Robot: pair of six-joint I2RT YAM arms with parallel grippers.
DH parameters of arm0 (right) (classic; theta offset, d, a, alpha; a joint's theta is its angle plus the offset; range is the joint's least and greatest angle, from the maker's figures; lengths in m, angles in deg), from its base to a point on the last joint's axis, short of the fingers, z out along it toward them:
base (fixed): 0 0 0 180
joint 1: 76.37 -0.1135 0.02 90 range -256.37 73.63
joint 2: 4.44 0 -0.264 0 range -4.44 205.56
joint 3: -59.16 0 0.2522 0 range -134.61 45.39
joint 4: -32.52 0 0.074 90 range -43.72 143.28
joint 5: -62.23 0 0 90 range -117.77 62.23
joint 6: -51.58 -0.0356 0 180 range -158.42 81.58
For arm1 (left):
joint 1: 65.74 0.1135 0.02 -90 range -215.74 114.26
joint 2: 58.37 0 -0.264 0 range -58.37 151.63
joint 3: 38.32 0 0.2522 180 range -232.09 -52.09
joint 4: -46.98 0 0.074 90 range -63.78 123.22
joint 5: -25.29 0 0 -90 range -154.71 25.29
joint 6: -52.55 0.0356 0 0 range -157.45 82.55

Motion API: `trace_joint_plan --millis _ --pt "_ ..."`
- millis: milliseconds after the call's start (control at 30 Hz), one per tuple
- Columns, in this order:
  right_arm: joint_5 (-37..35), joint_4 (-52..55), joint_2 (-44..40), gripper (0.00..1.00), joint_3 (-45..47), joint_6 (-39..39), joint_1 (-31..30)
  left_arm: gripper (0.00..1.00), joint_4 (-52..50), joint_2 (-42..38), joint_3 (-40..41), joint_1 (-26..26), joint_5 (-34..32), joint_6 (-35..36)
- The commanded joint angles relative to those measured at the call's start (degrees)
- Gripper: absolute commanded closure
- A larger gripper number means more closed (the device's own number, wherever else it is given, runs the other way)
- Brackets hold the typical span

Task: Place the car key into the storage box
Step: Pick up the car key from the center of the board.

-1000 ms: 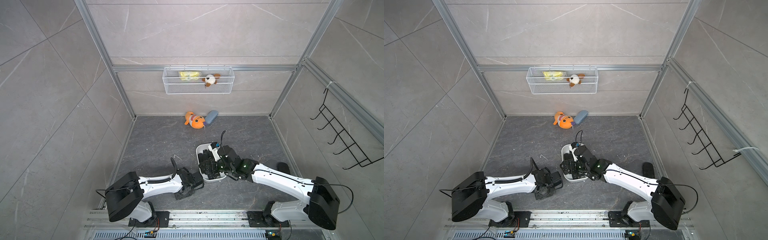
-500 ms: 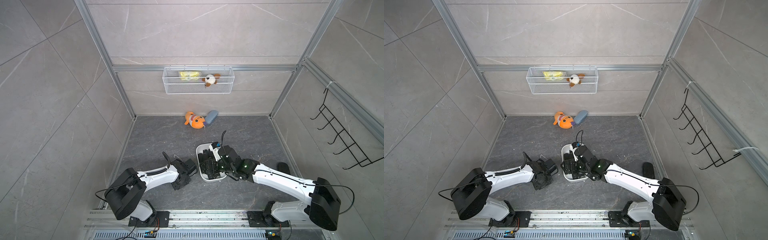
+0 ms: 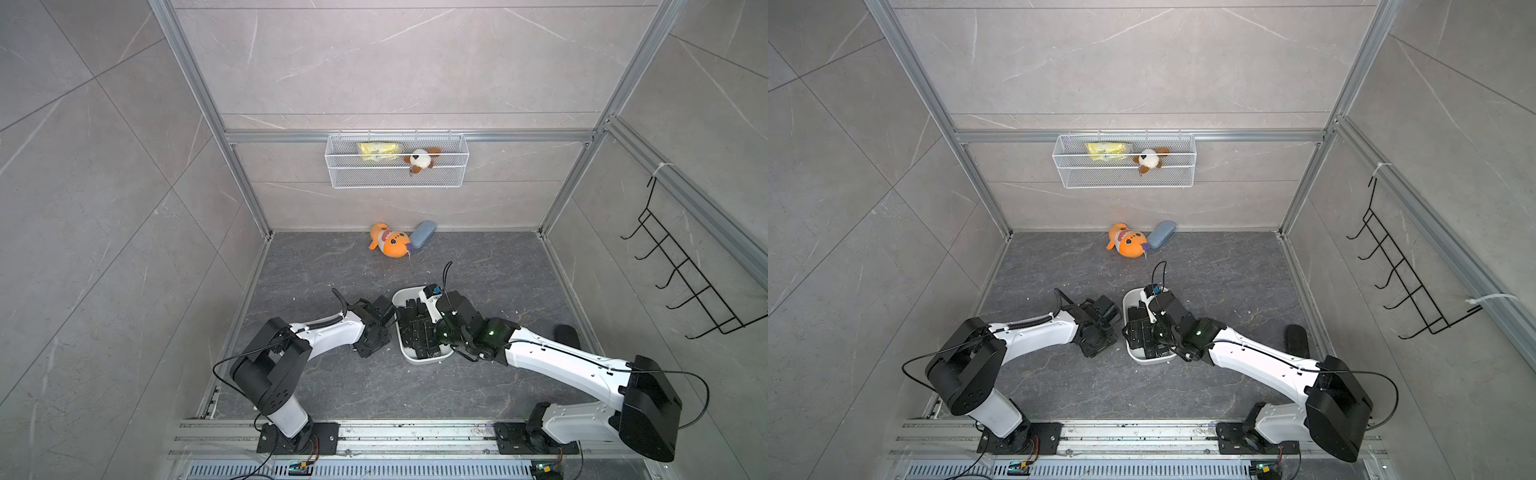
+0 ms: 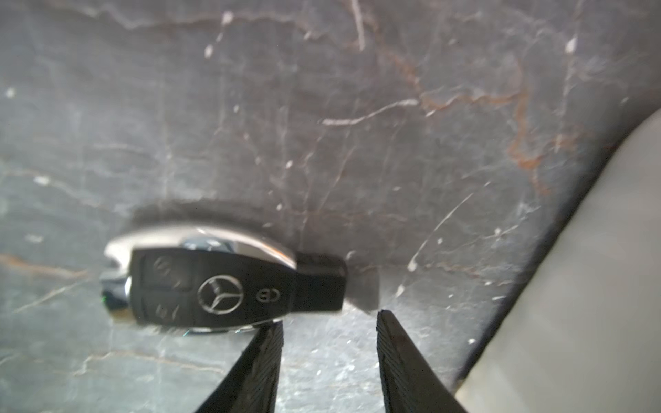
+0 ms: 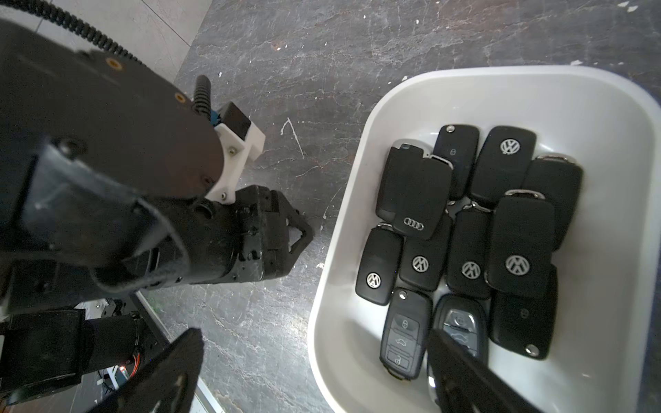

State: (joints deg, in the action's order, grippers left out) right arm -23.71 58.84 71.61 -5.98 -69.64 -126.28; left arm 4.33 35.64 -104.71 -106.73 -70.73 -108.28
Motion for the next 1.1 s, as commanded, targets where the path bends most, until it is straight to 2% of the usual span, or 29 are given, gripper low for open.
trace_joint_plan --millis 0,233,467,867,1067 --pt "-1.4 1.7 -0.5 0.0 -1.0 1.2 -0.4 0.53 0.3 0.5 -1.5 1.6 0.8 3.1" --pt "-1.7 1.6 0.2 0.0 -1.3 1.2 -0.4 0.48 -8.0 -1.6 -7.3 1.8 -1.2 9.7" --pt "-0.9 0.7 1.6 0.01 -2.1 1.5 -0.3 0.42 -17.9 -5.8 -6.7 1.8 -6.3 12.1" --pt "-0.6 1.0 2.5 0.0 -2.9 1.9 -0.4 0.39 -15.3 -10.7 1.5 1.8 -5.6 8.0" --pt "-0.5 0.9 2.5 0.0 -2.7 1.8 -0.4 0.26 -12.1 -10.6 3.0 1.8 -4.4 10.5"
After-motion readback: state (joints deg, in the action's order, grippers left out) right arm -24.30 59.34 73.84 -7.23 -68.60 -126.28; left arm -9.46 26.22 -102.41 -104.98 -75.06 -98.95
